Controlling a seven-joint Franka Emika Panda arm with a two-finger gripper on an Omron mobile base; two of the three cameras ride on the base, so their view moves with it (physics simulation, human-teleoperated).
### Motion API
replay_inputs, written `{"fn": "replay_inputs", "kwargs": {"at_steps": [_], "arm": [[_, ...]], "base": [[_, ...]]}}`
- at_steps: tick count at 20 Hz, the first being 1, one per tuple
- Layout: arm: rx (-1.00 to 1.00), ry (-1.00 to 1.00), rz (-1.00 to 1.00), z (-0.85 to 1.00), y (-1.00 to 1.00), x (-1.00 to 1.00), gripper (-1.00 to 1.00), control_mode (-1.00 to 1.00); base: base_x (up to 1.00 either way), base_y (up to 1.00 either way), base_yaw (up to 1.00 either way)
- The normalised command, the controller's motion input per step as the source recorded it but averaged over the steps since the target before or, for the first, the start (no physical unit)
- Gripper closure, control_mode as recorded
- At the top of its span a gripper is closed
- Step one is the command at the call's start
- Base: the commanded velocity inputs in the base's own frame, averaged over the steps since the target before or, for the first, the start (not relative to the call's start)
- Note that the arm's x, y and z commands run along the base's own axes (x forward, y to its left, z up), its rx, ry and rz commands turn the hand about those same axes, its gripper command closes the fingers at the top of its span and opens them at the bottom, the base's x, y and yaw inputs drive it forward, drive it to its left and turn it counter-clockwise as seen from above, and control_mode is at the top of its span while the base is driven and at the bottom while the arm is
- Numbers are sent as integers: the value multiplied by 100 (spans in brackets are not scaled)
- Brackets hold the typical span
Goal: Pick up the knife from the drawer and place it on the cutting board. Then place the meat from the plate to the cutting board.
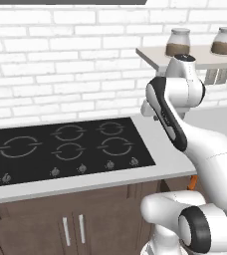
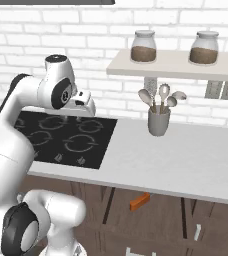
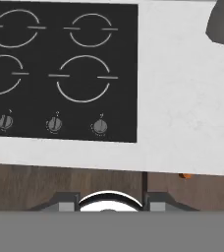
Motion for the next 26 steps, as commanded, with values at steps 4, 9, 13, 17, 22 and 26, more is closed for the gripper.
{"fn": "replay_inputs", "kwargs": {"at_steps": [4,9,13,17,22,26], "arm": [[6,-2,-1,-13,-22,-28,-100,-100],[8,-4,-10,-91,-63,-66,-100,-100],[6,20,-21,-100,-100,-39,-100,-100],[-11,20,-10,-82,-96,8,-100,-100],[-4,24,0,-93,-100,2,-100,-100],[3,12,0,-78,-96,-21,-100,-100]], "base": [[0,0,0],[0,0,0],[0,0,0],[0,0,0],[0,0,0],[0,0,0]]}}
